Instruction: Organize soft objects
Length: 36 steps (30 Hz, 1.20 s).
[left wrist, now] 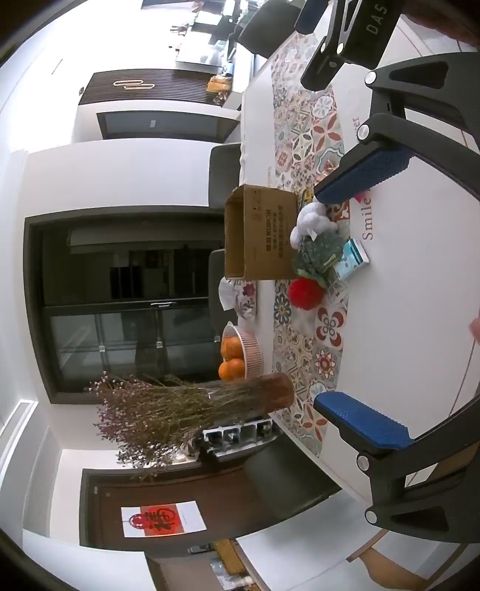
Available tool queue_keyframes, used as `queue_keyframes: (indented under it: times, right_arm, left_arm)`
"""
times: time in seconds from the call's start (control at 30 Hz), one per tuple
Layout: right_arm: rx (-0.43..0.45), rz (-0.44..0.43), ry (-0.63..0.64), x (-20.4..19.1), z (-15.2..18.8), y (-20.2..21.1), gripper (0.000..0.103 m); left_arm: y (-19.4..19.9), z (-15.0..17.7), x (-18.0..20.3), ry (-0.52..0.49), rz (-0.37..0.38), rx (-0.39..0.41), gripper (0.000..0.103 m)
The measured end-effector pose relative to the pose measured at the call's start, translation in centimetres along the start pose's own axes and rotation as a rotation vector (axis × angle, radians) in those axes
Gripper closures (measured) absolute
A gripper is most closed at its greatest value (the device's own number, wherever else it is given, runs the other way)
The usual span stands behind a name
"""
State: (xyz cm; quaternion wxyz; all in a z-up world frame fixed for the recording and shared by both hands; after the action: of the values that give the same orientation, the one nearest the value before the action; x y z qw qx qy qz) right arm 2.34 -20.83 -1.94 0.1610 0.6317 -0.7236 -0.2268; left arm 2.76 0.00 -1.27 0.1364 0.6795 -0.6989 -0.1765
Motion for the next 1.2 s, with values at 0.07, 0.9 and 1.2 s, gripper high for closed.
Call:
queue_keyframes:
  times: [0.07, 0.9, 1.2]
  right_arm:
    - [0.009, -0.001, -0.006, 0.0, 0.0, 0.1, 0.000]
    - [-0.001, -0.002, -0.006, -0.1, 0.0, 0.0, 0.000]
    - [-0.001, -0.003, -0.007, -0.1, 0.0, -0.1, 0.000]
  left_arm:
    - [0.0, -0.1, 0.1, -0.002, -0.008, 0.007, 0.000]
    - [0.5, -0.4, -0.1, 0.029, 0.001, 0.030, 0.000]
    - [0.5, -0.3, 0.2, 0.029, 0.003, 0.028, 0.000]
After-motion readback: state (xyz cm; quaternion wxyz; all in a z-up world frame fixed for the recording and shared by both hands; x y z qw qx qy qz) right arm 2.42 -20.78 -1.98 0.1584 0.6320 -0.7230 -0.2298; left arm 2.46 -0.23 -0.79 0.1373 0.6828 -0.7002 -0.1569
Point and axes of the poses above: each gripper's, at about its wrist camera, not at the fingertips, and y roughly against the way its jaws point, x to its right, z to its underside, the point moved 3 cm from there along -y, roughly the way its jaws point, and after that the axes turned 1 degree about z, right-handed, at the moved point
